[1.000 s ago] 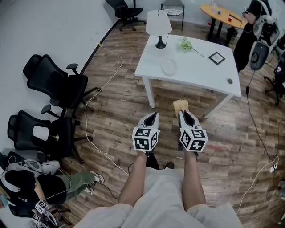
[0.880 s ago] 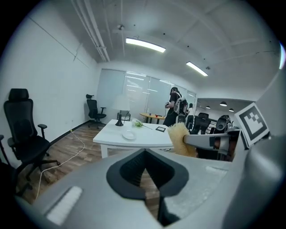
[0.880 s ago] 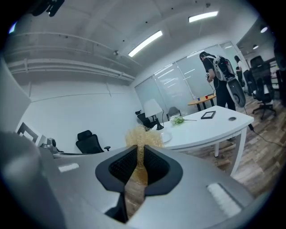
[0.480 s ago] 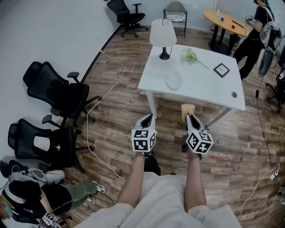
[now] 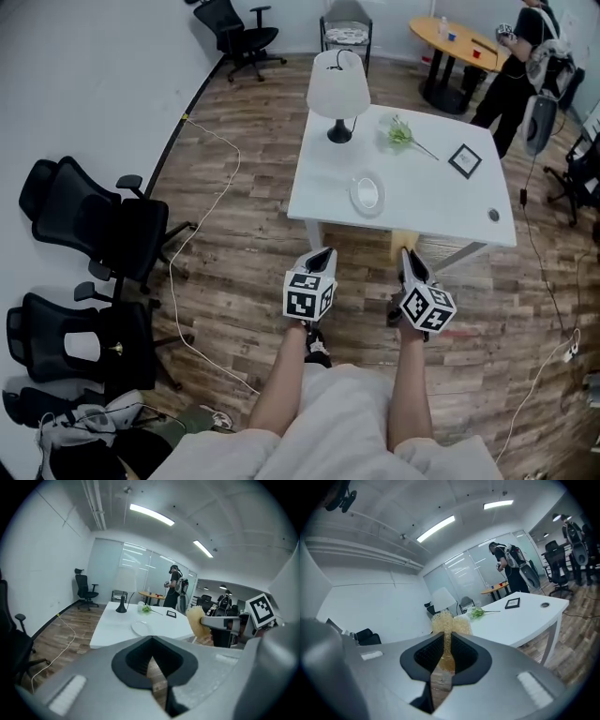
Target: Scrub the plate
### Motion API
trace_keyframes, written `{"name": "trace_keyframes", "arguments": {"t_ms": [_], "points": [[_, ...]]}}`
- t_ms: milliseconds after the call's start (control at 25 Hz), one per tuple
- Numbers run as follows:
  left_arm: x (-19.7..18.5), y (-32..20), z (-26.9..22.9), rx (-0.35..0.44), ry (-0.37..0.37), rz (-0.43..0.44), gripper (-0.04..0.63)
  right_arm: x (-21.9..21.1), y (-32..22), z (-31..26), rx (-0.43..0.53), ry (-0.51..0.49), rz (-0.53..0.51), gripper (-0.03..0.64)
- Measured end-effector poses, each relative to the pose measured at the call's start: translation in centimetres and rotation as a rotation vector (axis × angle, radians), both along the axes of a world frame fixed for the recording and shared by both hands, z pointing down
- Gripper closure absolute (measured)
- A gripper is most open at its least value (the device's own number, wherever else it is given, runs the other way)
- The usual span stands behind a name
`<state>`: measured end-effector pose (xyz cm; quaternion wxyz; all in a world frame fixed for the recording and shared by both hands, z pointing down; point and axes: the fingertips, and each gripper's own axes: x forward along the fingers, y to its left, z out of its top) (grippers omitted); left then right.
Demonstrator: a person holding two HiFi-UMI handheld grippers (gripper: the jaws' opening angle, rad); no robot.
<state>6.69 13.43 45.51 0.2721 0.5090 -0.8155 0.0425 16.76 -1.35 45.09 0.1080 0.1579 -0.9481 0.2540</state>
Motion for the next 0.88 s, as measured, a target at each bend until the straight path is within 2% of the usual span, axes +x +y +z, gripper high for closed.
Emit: {"name": "trace_keyframes", "arguments": {"t_ms": [240, 320, 560, 720, 880], "points": [[-2.7, -1.3, 2.4, -0.025, 0.070, 0.191, 0.594, -4.2, 0.3, 0.4, 0.043, 0.027, 0.053, 0.551], [-3.6, -1.0, 3.2, -0.047, 0.077, 0.223, 0.594, -5.5, 0.7, 0.7, 0.056, 0.044, 0.051, 0.551], [-6.2, -0.5, 4.1, -0.038, 0.109, 0.224, 0.594, -7.4, 0.0, 0.7, 0.063, 0.067, 0.079, 0.551], [-8.4, -0.7, 4.9, -0.033, 0.128, 0.192, 0.594, -9.5, -0.5, 1.3, 0.057, 0.075, 0.054, 0.551], [-10.3, -2.5, 5.5, -0.061, 0.134, 0.203, 0.594, -12.0, -2.6, 1.7, 0.043, 0.080, 0.031, 0.551]]}}
